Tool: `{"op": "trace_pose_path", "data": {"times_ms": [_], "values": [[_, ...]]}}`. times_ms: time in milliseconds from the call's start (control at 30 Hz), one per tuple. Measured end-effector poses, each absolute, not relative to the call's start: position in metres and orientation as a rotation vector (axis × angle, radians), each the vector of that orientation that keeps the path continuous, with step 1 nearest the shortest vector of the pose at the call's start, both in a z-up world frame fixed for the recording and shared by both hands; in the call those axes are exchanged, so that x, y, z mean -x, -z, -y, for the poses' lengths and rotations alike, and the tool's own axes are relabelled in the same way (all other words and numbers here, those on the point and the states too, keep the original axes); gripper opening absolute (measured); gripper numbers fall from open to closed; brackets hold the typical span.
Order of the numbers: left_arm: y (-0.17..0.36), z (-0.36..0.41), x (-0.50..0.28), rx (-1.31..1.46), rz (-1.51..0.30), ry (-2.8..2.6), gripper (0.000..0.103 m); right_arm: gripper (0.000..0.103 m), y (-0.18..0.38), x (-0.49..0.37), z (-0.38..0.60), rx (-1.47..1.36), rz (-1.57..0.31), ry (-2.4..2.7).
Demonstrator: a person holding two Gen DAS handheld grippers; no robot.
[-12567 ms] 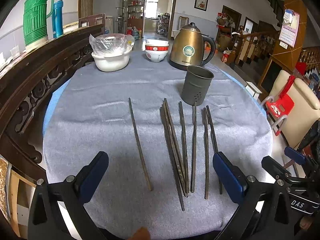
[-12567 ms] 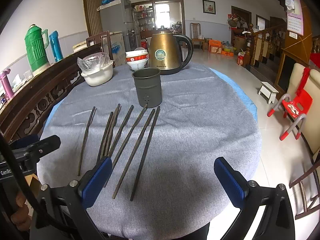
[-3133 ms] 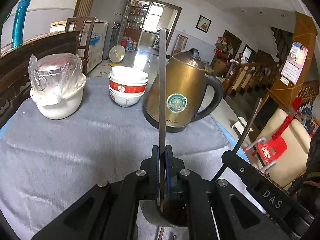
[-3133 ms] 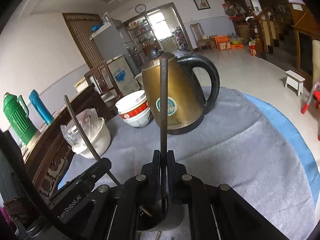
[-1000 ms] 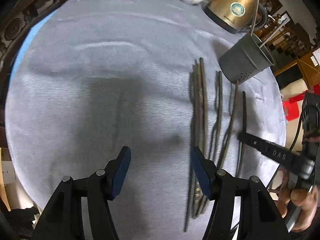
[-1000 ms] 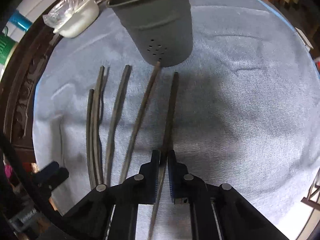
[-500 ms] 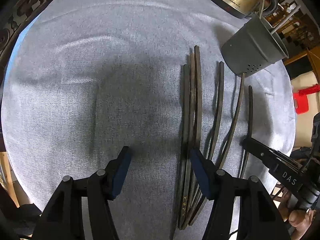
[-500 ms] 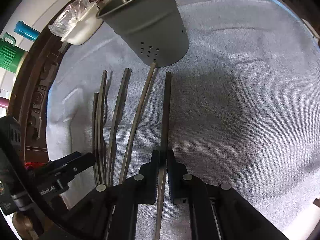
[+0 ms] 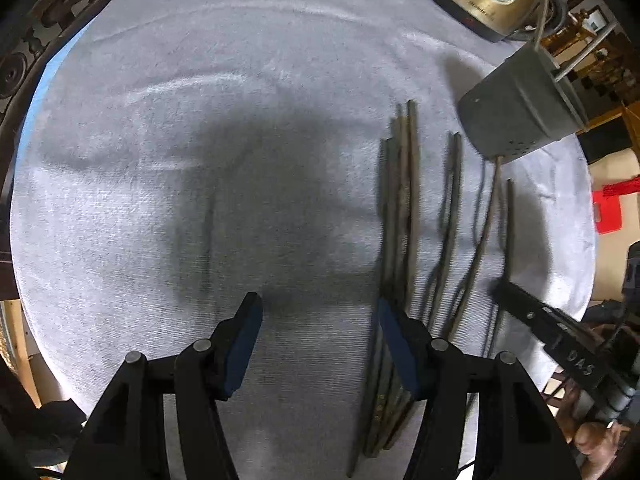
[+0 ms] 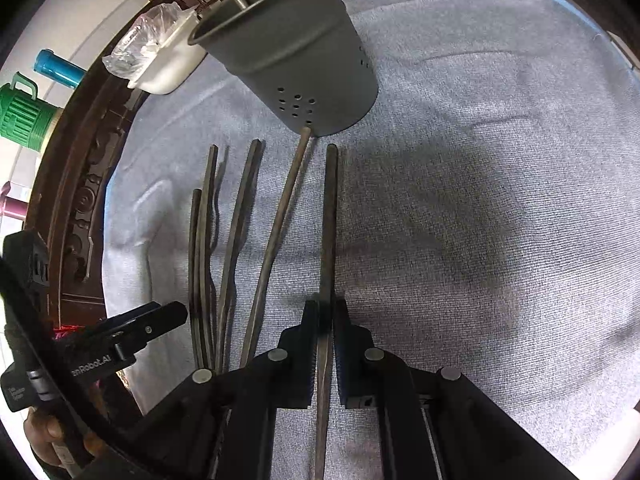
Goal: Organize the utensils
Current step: 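Lower the right gripper and grasp a dark stick while the left gripper grasps another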
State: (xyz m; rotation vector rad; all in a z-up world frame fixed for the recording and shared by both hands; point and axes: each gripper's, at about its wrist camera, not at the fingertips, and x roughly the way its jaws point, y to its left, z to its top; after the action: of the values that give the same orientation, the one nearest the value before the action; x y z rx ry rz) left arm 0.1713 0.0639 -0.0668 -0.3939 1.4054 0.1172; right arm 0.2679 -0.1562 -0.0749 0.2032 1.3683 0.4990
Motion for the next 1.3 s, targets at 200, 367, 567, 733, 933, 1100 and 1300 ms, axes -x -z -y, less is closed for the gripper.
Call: {"op": "trace_pose_path", "data": {"times_ms": [200,367,567,733,933,1100,1300], "values": [[0.072,-0.056,-0.178,0.347,-1.416,-0.119,0.063,0.009,0.076,-0.267,0.153,-0.204,-1.368,-0.496],[0.074,-0.058,-0.173,0.322,-1.423,-0.137,0.063,0.009,0.077,-0.267,0.153,-0.205,-1.368,-0.496],[0.078,-0.063,-0.172,0.365,-1.445,-0.118,0.055,0.009,0.078,-0.268,0.153,-0.21,-1.373,-0.501],[0.077,-0.065,-0.177,0.34,-1.462,-0.141,0.036,0.009,0.078,-0.268,0.153,-0.207,-1.374,-0.504],[0.079,-0.058,-0.186,0.368,-1.503,-0.081,0.009,0.009,0.079,-0.268,0.153,-0.2,-1.379,-0.507],[0.081,-0.063,-0.194,0.416,-1.529,-0.048,0.007,0.009,0.078,-0.27,0.149,-0.164,-1.391,-0.512],[0.084,-0.057,-0.213,0.357,-1.57,-0.032,0.007,0.009,0.078,-0.278,0.141,-0.142,-1.453,-0.514]]}}
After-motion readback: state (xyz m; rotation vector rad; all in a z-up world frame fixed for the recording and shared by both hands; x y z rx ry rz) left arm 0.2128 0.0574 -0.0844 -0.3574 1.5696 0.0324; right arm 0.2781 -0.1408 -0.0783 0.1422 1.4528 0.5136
